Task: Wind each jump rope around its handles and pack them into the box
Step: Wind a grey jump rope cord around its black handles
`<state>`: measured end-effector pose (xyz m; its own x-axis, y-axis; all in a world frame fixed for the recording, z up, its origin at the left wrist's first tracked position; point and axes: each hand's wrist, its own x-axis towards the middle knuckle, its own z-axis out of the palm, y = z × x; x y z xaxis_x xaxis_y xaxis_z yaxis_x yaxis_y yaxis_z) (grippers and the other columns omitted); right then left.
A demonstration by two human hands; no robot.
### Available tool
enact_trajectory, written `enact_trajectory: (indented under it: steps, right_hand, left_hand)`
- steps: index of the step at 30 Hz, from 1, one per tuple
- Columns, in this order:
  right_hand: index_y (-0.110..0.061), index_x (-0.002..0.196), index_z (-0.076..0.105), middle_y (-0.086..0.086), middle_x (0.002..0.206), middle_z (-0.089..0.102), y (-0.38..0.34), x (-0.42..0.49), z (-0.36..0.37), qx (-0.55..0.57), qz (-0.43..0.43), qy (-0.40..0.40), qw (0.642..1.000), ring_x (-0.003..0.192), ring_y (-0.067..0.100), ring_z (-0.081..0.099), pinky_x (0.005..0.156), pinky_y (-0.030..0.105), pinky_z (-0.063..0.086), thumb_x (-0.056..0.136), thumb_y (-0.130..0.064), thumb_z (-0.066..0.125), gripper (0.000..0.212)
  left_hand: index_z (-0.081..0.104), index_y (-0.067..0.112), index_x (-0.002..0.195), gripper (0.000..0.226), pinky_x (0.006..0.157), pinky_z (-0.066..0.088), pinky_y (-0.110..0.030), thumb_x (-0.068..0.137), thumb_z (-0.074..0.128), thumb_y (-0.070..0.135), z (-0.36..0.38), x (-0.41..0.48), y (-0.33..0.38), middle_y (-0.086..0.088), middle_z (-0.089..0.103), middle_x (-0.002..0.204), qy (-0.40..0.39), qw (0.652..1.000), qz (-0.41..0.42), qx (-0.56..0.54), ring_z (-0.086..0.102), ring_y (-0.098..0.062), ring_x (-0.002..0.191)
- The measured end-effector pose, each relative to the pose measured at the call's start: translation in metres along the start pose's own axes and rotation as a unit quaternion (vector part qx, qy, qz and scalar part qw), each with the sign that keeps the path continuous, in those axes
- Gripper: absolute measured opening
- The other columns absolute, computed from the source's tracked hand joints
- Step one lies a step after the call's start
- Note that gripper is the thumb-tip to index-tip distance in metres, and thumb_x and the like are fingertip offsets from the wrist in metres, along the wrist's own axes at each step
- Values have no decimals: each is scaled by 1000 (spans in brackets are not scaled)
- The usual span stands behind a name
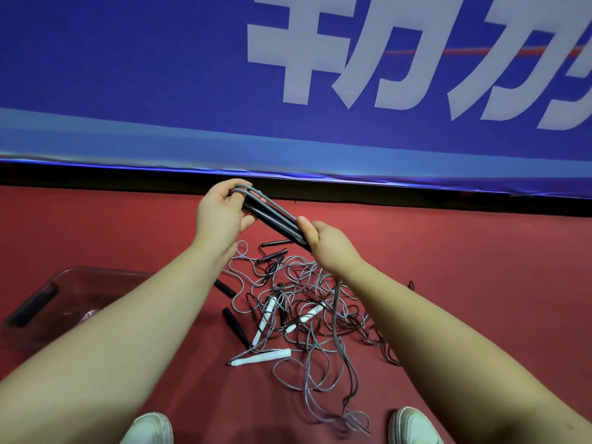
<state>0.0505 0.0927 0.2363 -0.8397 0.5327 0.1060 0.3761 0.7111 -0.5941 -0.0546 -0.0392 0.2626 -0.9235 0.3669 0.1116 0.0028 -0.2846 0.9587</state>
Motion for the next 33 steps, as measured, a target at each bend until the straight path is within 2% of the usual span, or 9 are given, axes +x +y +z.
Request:
enact_trajectory:
  steps: [6,12,17,20,22,25,28,31,33]
  right_hand:
    - [-8,78,48,2,64,45,1,-2,0,54,-10,59,997,62,20,43,55,33,29,100,-44,29,47]
    - [-8,73,42,3,62,41,13,1,-6,44,-2,75,996,62,22,40,57,36,26,100,-44,31,47]
    - [-10,72,41,3,60,42,18,3,-17,-3,-31,51,998,63,24,42,58,36,27,99,-43,35,43]
    - [-12,72,41,2,61,43,18,3,-24,-41,-71,27,996,61,23,42,57,36,27,98,-44,37,41]
    - [-16,71,41,1,61,44,17,1,-29,-59,-91,8,994,59,19,41,54,34,27,98,-44,38,40]
    - [-12,76,43,2,62,44,18,-1,-33,-84,-114,6,990,60,22,43,53,34,26,98,-44,37,40]
    - [-10,79,45,5,64,46,22,-1,-35,-101,-121,7,987,63,25,45,54,35,26,98,-45,37,40]
    - [-10,85,49,7,68,52,20,-3,-36,-126,-143,-18,982,67,27,48,56,35,31,97,-45,38,39]
    - [-6,93,54,12,75,58,16,-6,-36,-149,-173,-41,973,71,29,51,61,36,35,97,-45,39,42]
  left_hand:
    - [57,19,88,30,57,55,-19,100,35,2,-5,-3,0,-4,64,91,-27,998,-40,-42,68,-5,68]
    - [60,16,92,23,68,60,-28,98,44,0,-20,-7,-3,-10,58,102,-101,989,-104,30,63,-21,82]
    - [57,7,92,16,72,58,-24,89,52,-9,-37,-7,7,-13,63,96,-189,966,-168,49,70,-14,74]
    - [55,0,87,5,76,58,-25,88,52,-3,-45,-10,13,-18,67,93,-250,938,-235,42,72,-21,81]
    - [55,0,87,6,72,59,-26,90,49,-1,-46,-13,15,-20,67,92,-258,931,-255,52,72,-27,82]
    - [57,6,109,22,71,59,-25,92,49,-3,-41,-14,13,-17,65,108,-279,920,-266,76,71,-29,86]
    - [50,17,129,39,72,58,-23,93,50,1,-39,-12,11,-6,64,110,-343,886,-239,202,71,-21,85]
    - [60,13,119,37,82,55,-26,82,62,22,-40,-15,15,-9,66,100,-437,818,-225,298,65,-18,95]
    - [62,5,112,52,89,50,-36,77,57,43,-41,-16,14,-18,68,104,-455,800,-261,291,63,-24,99]
